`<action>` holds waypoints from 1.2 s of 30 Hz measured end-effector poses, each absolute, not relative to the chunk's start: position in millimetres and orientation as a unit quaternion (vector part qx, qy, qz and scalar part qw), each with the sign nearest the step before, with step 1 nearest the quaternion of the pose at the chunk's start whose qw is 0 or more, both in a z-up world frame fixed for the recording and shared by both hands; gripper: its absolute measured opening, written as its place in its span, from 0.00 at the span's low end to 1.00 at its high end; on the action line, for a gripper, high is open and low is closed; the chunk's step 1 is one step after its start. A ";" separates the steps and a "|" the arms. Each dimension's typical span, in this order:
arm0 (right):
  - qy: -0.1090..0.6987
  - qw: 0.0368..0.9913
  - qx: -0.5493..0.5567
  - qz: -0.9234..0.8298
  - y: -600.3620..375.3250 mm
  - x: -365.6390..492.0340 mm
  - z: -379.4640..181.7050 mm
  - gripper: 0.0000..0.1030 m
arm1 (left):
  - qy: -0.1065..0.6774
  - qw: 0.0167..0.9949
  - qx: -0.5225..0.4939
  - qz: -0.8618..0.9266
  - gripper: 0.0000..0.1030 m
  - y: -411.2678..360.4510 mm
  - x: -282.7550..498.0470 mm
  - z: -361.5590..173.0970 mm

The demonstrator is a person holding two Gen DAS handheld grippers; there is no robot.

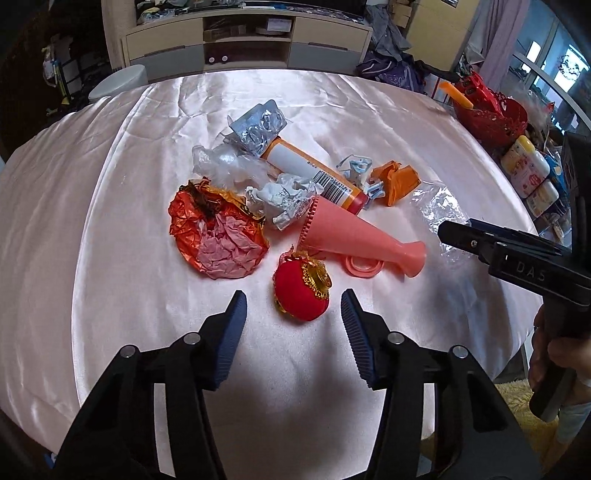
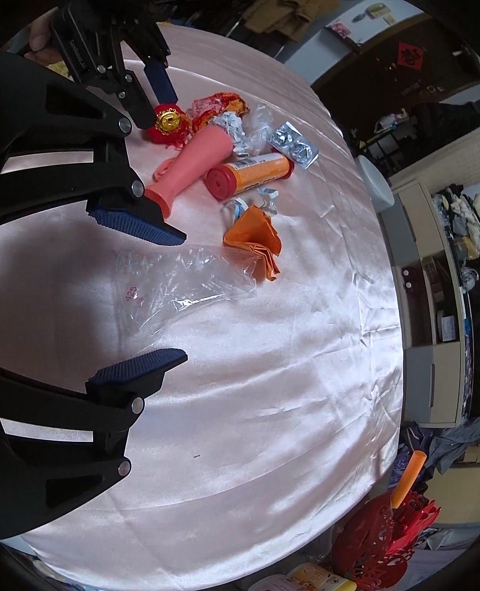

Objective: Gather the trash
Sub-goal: 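Grasp the red round ornament with the left tool while the right tool grasps the clear plastic bag, then carry ornament and bag down into the black bin while both tools open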

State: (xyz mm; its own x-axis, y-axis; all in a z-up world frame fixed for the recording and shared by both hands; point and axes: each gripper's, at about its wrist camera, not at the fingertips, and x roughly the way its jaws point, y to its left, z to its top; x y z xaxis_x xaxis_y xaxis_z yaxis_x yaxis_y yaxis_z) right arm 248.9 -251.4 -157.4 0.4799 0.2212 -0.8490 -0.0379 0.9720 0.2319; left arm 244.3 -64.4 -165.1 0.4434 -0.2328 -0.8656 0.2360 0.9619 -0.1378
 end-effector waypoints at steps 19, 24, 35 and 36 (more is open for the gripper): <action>0.496 0.858 0.091 0.099 -246.0 227.7 -147.6 0.26 | 0.493 0.857 0.017 -0.147 0.29 -62.3 228.8 -160.3; 0.487 0.863 0.090 0.101 -246.2 207.6 -135.6 0.25 | 0.482 0.864 0.013 -0.147 0.29 -57.9 207.6 -145.6; 0.498 0.850 0.099 0.136 -222.8 144.0 -136.1 0.25 | 0.471 0.868 -0.009 -0.156 0.29 -48.2 141.4 -131.5; 0.498 0.850 0.099 0.142 -219.0 137.3 -136.0 0.25 | 0.472 0.867 -0.009 -0.157 0.29 -47.9 134.2 -131.9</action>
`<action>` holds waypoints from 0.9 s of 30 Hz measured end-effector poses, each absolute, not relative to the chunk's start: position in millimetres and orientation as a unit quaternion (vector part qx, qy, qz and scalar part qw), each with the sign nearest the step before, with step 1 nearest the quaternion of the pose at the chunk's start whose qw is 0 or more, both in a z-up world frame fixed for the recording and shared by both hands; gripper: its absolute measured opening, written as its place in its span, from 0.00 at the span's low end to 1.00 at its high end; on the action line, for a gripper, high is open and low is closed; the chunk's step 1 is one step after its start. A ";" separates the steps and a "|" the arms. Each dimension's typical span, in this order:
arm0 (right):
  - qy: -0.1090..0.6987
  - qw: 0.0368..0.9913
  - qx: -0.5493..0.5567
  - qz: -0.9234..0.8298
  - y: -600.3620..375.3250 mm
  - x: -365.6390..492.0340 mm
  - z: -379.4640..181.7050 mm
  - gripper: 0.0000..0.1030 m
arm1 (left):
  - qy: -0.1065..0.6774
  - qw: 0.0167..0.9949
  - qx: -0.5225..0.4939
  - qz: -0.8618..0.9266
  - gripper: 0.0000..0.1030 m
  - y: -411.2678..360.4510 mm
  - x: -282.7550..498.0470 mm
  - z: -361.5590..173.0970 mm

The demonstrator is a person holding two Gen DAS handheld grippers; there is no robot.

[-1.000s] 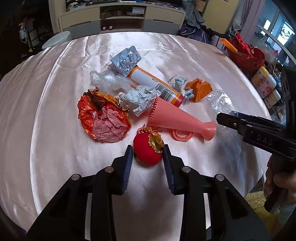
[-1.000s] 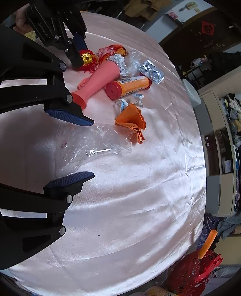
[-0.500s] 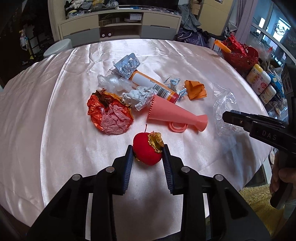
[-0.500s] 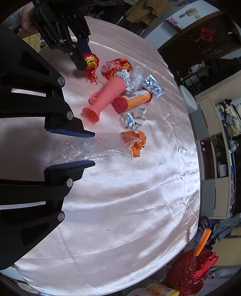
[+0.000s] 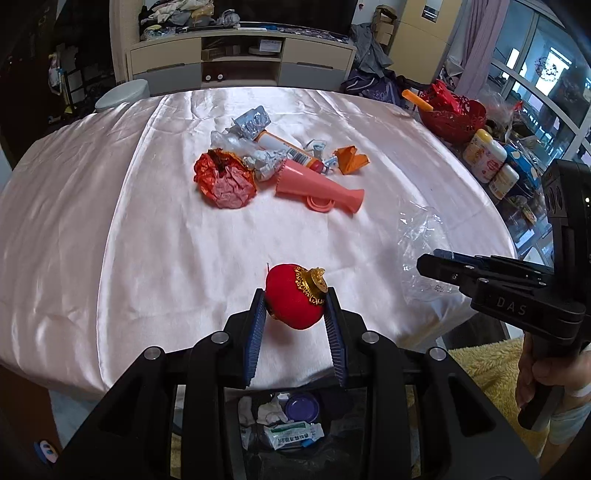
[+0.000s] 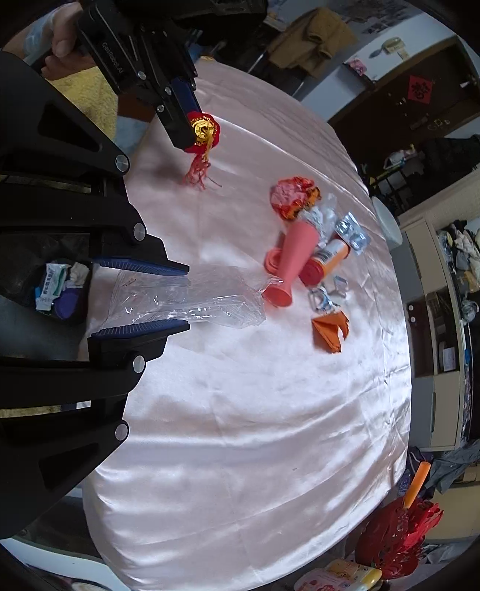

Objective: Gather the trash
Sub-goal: 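Carry ornament and bag down into the black bin while both tools open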

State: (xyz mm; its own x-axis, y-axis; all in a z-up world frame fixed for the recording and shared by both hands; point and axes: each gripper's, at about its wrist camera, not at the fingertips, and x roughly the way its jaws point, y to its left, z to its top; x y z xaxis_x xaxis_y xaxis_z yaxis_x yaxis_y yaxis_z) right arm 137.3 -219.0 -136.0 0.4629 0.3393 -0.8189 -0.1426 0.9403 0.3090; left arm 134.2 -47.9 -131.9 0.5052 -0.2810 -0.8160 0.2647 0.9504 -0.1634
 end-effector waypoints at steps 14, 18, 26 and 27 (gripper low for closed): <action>0.524 0.827 0.072 0.189 -173.0 55.1 -154.4 0.25 | 0.501 0.852 -0.024 -0.149 0.29 -25.8 49.4 -165.3; 0.539 0.817 0.073 0.190 -167.5 37.3 -170.2 0.25 | 0.513 0.846 -0.029 -0.144 0.29 -18.6 31.9 -179.2; 0.561 0.804 0.078 0.184 -159.4 15.5 -195.3 0.25 | 0.543 0.828 -0.031 -0.139 0.29 -14.1 8.6 -208.6; 0.562 0.804 0.075 0.181 -158.6 13.5 -197.5 0.25 | 0.548 0.824 -0.030 -0.139 0.29 -15.2 5.9 -213.6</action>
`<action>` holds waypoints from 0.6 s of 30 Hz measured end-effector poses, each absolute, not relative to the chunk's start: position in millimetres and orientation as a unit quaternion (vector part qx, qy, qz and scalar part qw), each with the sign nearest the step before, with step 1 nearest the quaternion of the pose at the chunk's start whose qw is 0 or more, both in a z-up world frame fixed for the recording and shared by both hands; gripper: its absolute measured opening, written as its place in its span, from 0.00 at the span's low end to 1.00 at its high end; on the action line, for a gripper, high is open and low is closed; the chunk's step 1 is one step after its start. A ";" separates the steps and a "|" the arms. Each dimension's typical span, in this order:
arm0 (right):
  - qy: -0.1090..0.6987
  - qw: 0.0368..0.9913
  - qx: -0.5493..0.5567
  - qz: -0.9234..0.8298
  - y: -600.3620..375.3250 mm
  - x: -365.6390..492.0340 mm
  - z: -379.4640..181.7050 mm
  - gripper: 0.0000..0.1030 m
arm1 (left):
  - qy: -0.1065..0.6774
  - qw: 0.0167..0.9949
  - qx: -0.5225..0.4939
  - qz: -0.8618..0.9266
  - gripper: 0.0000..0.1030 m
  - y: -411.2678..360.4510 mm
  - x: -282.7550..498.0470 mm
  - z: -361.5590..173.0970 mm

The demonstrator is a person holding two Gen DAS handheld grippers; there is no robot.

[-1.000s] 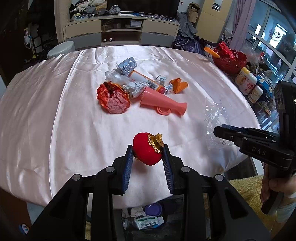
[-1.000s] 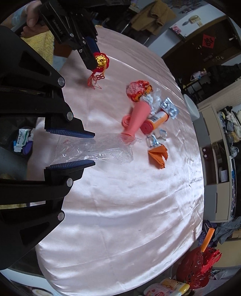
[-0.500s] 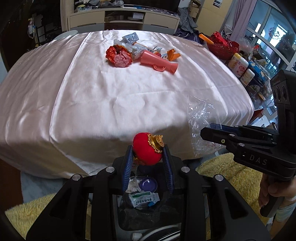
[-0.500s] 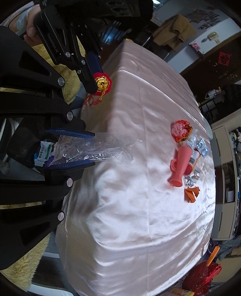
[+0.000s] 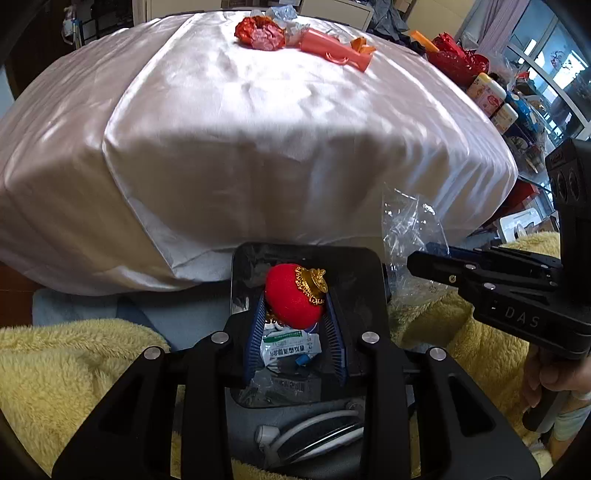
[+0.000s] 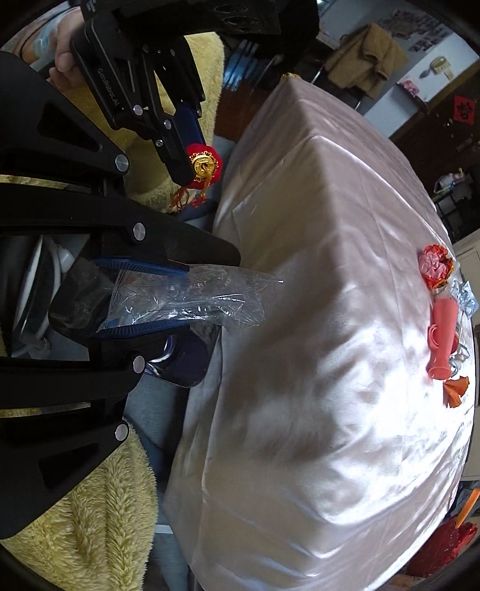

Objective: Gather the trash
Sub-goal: 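Carry ornament and bag down into the black bin while both tools open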

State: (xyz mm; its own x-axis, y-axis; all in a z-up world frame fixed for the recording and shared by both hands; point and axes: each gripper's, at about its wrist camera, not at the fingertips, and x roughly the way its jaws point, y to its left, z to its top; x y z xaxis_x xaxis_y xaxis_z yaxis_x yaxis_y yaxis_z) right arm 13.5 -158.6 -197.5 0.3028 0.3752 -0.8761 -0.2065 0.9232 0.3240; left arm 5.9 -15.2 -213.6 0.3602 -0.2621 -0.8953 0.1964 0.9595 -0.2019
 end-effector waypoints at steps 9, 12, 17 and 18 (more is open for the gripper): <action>0.580 0.793 0.069 0.174 -152.9 7.0 -213.6 0.27 | 0.580 0.801 -0.023 -0.148 0.29 -24.6 -12.4 -245.6; 0.586 0.789 0.069 0.173 -151.0 6.8 -217.5 0.27 | 0.584 0.798 -0.019 -0.149 0.29 -25.5 -13.1 -249.4; 0.592 0.785 0.071 0.170 -151.4 8.5 -222.5 0.30 | 0.591 0.792 -0.024 -0.149 0.29 -24.8 -11.4 -252.8; 0.592 0.785 0.071 0.167 -152.2 9.0 -223.3 0.34 | 0.592 0.792 -0.025 -0.149 0.29 -24.3 -11.2 -253.4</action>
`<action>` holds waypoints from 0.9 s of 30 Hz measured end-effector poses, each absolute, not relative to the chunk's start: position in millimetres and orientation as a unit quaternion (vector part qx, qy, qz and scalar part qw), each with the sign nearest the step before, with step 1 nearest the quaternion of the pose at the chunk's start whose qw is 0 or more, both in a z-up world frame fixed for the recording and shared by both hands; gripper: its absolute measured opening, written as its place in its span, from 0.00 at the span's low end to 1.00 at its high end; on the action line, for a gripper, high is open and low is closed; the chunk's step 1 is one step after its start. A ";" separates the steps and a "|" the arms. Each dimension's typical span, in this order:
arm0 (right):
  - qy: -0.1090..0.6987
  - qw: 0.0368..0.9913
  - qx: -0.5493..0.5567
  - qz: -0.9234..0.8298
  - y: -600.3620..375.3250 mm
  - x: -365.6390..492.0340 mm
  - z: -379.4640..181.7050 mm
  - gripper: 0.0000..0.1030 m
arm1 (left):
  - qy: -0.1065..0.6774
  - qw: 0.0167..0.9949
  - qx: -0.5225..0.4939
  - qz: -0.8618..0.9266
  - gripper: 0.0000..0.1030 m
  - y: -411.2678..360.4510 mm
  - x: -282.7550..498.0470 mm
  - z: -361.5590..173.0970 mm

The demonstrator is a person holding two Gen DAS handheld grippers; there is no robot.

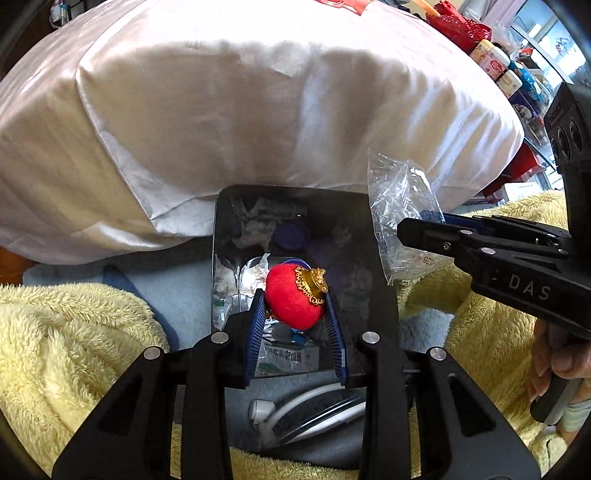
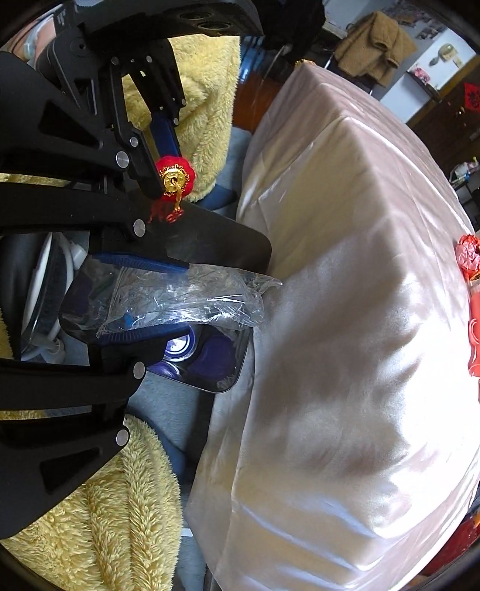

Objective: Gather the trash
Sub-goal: 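Carry ornament and bag down into the black bin while both tools open, then raise both open tools from the bin back over the table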

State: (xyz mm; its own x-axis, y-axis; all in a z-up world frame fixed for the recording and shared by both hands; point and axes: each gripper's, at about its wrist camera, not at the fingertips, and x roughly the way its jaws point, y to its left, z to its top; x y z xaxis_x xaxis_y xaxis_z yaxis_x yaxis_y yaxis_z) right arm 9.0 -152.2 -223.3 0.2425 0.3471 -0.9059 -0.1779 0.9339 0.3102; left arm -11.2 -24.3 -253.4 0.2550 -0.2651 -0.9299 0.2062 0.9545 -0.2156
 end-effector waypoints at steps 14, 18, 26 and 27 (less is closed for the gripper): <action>0.584 0.793 0.098 0.146 -174.0 17.7 -220.1 0.76 | 0.579 0.805 -0.006 -0.129 0.81 -20.1 -3.0 -238.7; 0.571 0.800 0.113 0.144 -185.0 23.7 -209.7 0.81 | 0.568 0.814 -0.012 -0.123 0.89 -13.2 5.5 -227.4; 0.529 0.827 0.132 0.138 -201.5 45.6 -175.4 0.81 | 0.545 0.831 -0.025 -0.109 0.89 -0.2 29.0 -203.1; 0.524 0.831 0.129 0.135 -203.2 49.6 -171.2 0.81 | 0.542 0.833 -0.026 -0.108 0.89 1.0 33.1 -199.4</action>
